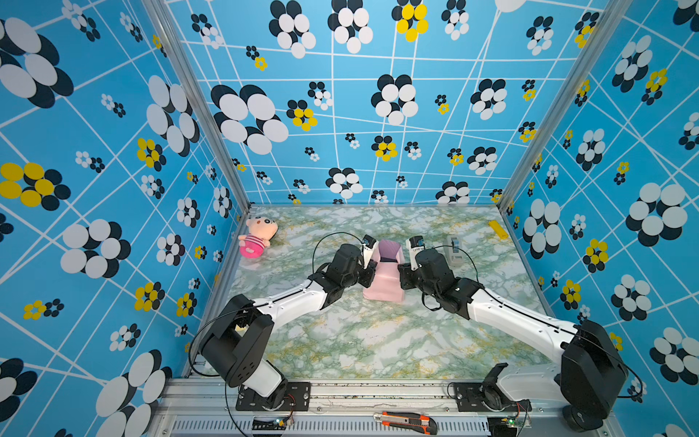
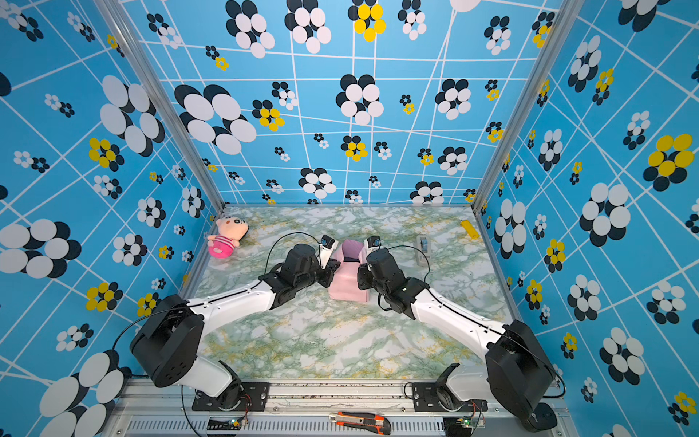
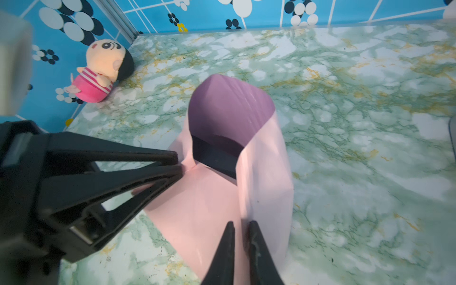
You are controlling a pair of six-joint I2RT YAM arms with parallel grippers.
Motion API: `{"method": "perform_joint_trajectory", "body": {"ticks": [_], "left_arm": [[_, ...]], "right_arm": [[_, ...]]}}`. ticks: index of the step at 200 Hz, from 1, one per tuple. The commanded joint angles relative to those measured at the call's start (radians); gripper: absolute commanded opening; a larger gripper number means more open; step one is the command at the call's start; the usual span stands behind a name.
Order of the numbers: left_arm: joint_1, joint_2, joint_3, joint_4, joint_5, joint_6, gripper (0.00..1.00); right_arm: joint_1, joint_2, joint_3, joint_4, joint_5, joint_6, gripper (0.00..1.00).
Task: Wrap a gift box in wrapping paper
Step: Fold the seventh fold of the wrapping paper on the gift box.
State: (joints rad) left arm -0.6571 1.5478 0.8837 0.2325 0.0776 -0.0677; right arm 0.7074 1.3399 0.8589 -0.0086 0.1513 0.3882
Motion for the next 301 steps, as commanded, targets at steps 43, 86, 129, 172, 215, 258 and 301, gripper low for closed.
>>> {"method": "perform_joint_trajectory", "body": {"ticks": [43,86,129,172,215,258,301], "left_arm": [[-0.009,-0.001,-0.033,-0.073,-0.015,0.003,0.19],[-0.008,0.004,-0.030,-0.070,-0.014,0.000,0.19],[-0.008,0.006,-0.025,-0.072,-0.016,0.002,0.19],[-0.007,0.001,-0.031,-0.070,-0.015,0.005,0.19],[-0.009,0.007,-0.025,-0.068,-0.012,0.003,0.19],[-0.009,0.012,-0.020,-0.070,-0.015,0.006,0.19],[-0.008,0.015,-0.021,-0.074,-0.016,0.008,0.19]], "right_arm": [[-0.085,0.034,-0.069,0.107,-0.182,0.124,0.16],[-0.105,-0.077,-0.112,0.150,-0.264,0.124,0.41],[-0.174,-0.233,-0.176,0.077,-0.224,0.183,0.57],[-0.304,-0.193,-0.190,0.111,-0.262,0.373,0.48],[-0.281,-0.041,-0.075,0.026,-0.246,0.337,0.21],[-0.213,0.008,-0.032,0.033,-0.234,0.271,0.21],[-0.179,0.047,-0.010,0.003,-0.227,0.221,0.23]]}}
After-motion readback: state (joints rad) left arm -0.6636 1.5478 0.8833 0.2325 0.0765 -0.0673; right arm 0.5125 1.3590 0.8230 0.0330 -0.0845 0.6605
